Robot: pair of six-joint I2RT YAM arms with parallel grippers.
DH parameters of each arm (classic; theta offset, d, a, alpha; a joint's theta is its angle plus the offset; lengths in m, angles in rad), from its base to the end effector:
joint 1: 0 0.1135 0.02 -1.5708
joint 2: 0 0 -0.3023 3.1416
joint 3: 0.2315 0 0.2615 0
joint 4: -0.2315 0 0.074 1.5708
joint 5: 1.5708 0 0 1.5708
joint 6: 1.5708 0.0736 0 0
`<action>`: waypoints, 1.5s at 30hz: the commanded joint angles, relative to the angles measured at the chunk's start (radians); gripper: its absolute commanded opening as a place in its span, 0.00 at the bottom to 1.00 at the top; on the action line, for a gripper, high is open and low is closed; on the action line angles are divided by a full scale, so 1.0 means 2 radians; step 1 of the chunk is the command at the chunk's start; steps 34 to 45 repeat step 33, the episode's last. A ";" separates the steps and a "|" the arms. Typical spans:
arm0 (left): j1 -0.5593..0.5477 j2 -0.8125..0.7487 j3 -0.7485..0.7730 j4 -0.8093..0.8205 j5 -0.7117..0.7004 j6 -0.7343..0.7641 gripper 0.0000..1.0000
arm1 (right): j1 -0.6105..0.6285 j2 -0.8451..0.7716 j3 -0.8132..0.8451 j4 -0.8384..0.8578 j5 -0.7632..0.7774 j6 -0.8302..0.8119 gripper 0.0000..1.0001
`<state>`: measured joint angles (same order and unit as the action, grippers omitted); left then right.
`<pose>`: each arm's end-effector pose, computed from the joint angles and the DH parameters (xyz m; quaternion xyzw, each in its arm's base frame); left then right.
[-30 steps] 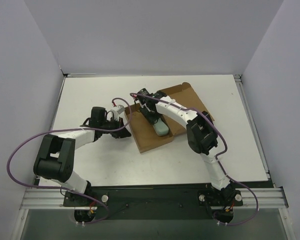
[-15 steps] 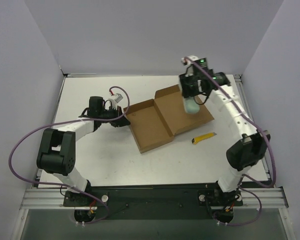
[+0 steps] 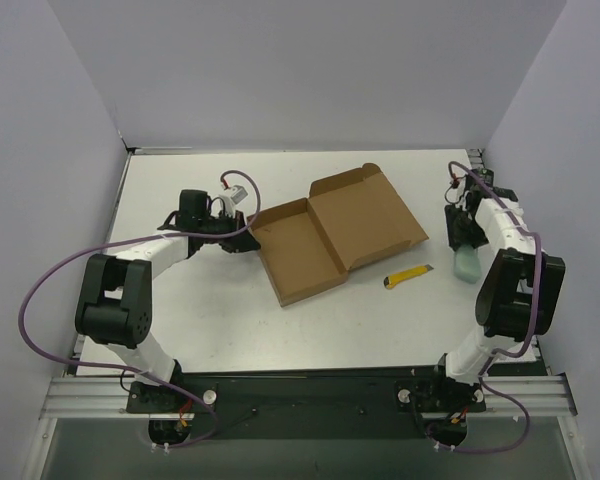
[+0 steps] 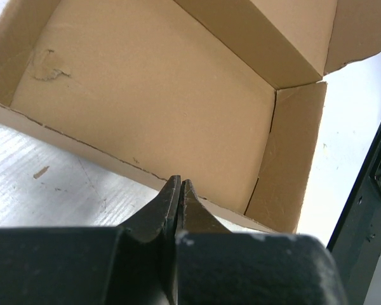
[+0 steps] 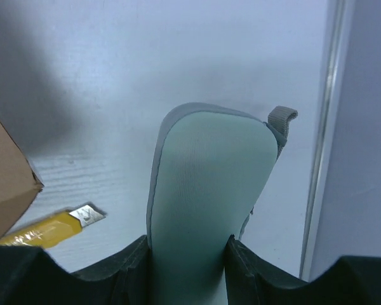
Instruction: Unpack the express box
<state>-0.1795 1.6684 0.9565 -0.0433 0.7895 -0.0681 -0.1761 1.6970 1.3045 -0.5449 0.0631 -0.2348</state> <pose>0.3577 -0.1180 0.2073 0.1995 0.8376 -0.3955 0.3197 0.3964 -0.0753 0.2526 -0.0180 0.9497 -0.0929 0.2986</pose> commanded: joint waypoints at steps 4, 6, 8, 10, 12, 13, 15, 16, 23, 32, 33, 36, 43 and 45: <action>0.004 -0.023 0.017 -0.039 -0.010 0.031 0.09 | 0.017 -0.008 -0.051 0.093 0.034 -0.077 0.62; 0.004 -0.026 0.022 -0.053 -0.015 0.044 0.14 | 0.017 -0.012 -0.042 0.085 0.031 -0.064 0.69; 0.003 -0.026 0.032 -0.069 -0.024 0.052 0.26 | 0.017 -0.018 -0.010 0.065 0.014 -0.046 0.79; 0.003 -0.022 0.056 -0.101 -0.028 0.068 0.36 | 0.020 -0.030 0.019 0.022 0.005 -0.027 0.95; 0.005 -0.020 0.077 -0.131 -0.040 0.078 0.43 | 0.022 -0.043 0.058 -0.026 -0.022 -0.006 0.96; 0.008 -0.016 0.101 -0.142 -0.045 0.086 0.48 | 0.025 -0.048 0.069 -0.041 -0.028 0.001 0.96; 0.018 -0.010 0.132 -0.176 -0.060 0.091 0.74 | 0.033 -0.057 0.093 -0.067 -0.006 0.045 0.96; 0.021 -0.004 0.161 -0.186 -0.065 0.096 0.95 | 0.037 -0.058 0.101 -0.074 0.005 0.061 0.96; 0.080 0.019 0.246 -0.218 -0.099 0.107 0.96 | 0.105 -0.073 0.168 -0.090 0.074 0.117 1.00; 0.136 0.117 0.474 -0.302 -0.129 0.104 0.97 | 0.142 -0.085 0.231 -0.077 0.071 0.117 1.00; 0.138 0.122 0.492 -0.301 -0.132 0.102 0.97 | 0.142 -0.079 0.236 -0.075 0.073 0.117 1.00; 0.138 0.122 0.492 -0.301 -0.132 0.102 0.97 | 0.142 -0.079 0.236 -0.075 0.073 0.117 1.00; 0.138 0.122 0.492 -0.301 -0.132 0.102 0.97 | 0.142 -0.079 0.236 -0.075 0.073 0.117 1.00; 0.138 0.122 0.492 -0.301 -0.132 0.102 0.97 | 0.142 -0.079 0.236 -0.075 0.073 0.117 1.00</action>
